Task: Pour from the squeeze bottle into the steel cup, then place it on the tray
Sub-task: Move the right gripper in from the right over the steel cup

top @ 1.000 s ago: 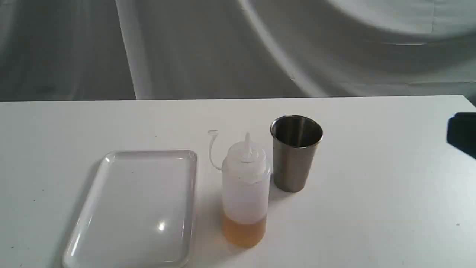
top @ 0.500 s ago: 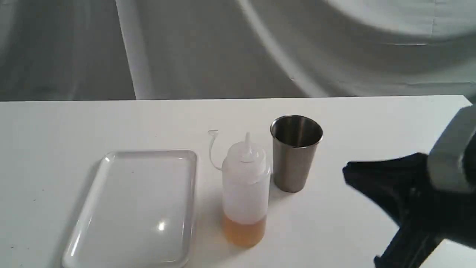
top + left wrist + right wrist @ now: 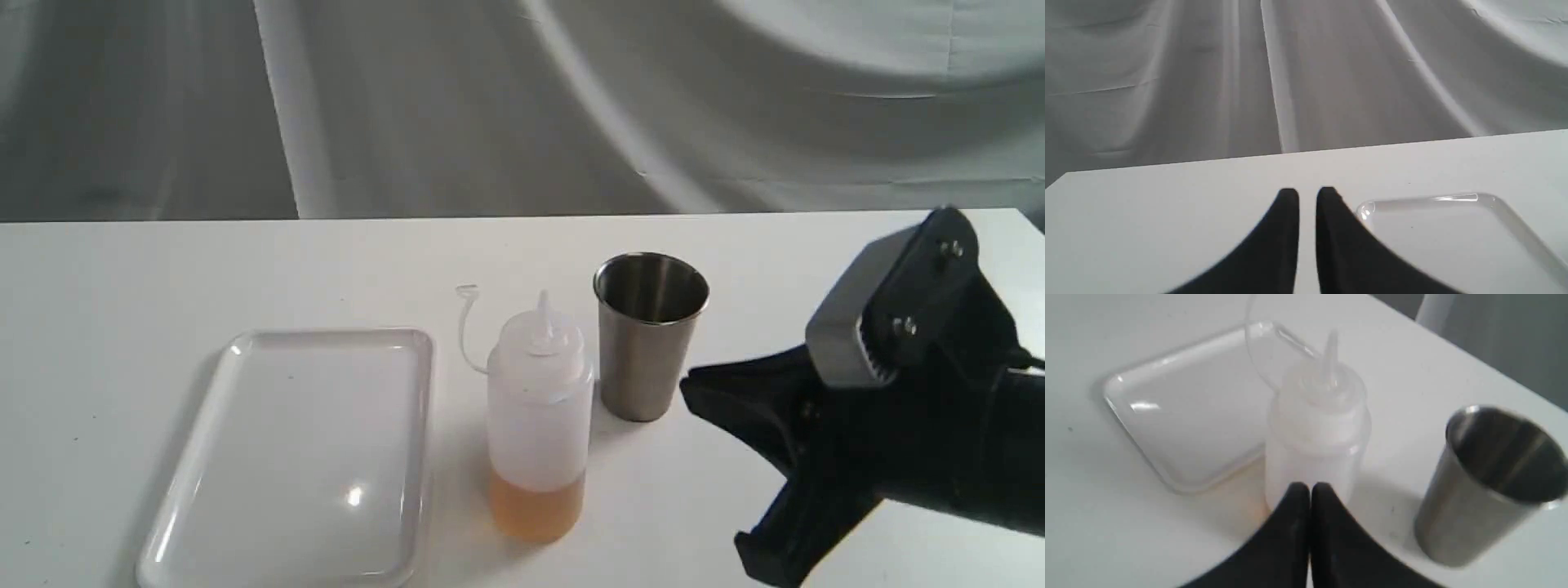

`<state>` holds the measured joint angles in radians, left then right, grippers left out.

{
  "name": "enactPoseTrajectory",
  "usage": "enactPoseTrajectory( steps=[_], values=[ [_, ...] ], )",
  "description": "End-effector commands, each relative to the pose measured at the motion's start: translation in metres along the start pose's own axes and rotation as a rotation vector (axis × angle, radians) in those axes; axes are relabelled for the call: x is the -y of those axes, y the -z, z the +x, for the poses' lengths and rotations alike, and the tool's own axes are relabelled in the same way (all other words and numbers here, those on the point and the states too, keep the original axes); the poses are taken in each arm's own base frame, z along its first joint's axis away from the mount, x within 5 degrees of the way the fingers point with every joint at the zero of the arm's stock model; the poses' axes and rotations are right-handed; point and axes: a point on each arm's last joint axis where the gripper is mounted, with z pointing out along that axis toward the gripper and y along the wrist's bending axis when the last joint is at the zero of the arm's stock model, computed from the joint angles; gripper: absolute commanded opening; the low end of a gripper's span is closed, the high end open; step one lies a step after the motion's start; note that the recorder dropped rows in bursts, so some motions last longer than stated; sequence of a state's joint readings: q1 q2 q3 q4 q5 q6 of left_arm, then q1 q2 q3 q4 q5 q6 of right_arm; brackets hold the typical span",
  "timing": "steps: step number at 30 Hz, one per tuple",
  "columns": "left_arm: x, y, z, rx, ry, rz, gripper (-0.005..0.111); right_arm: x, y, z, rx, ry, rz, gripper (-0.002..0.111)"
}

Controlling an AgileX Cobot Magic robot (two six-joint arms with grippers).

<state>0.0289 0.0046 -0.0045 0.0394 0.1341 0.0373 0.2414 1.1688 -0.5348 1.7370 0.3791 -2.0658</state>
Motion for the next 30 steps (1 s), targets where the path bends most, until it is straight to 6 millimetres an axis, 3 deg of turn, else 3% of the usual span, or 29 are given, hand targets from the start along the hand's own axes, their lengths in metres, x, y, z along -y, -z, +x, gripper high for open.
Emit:
enactPoseTrajectory(
  steps=[1,8,12,17,23,27,30],
  values=[
    [0.0,0.0,0.001,0.002,0.006,0.005,0.008,-0.002,0.001,-0.023,0.094,0.015,-0.059,0.0],
    [0.0,0.0,0.001,0.002,0.002,0.005,0.008,0.0,0.006,-0.054,0.207,0.061,-0.102,0.0],
    [0.0,0.0,0.001,0.002,0.002,0.005,0.008,-0.001,0.007,-0.062,0.201,0.171,-0.119,0.0],
    [0.0,0.0,0.001,0.002,0.002,0.005,0.008,0.005,0.007,-0.062,0.174,0.158,-0.058,0.0],
    [0.0,0.0,0.001,0.002,0.002,0.005,0.008,0.032,0.008,-0.052,0.063,-0.204,0.219,0.0],
    [0.0,0.0,0.001,0.002,0.002,0.005,0.008,0.043,0.011,-0.049,0.092,-0.485,0.334,0.0],
    [0.0,0.0,0.001,0.002,0.0,0.005,0.008,0.042,0.011,-0.054,0.153,-0.562,0.365,0.0]
  ],
)
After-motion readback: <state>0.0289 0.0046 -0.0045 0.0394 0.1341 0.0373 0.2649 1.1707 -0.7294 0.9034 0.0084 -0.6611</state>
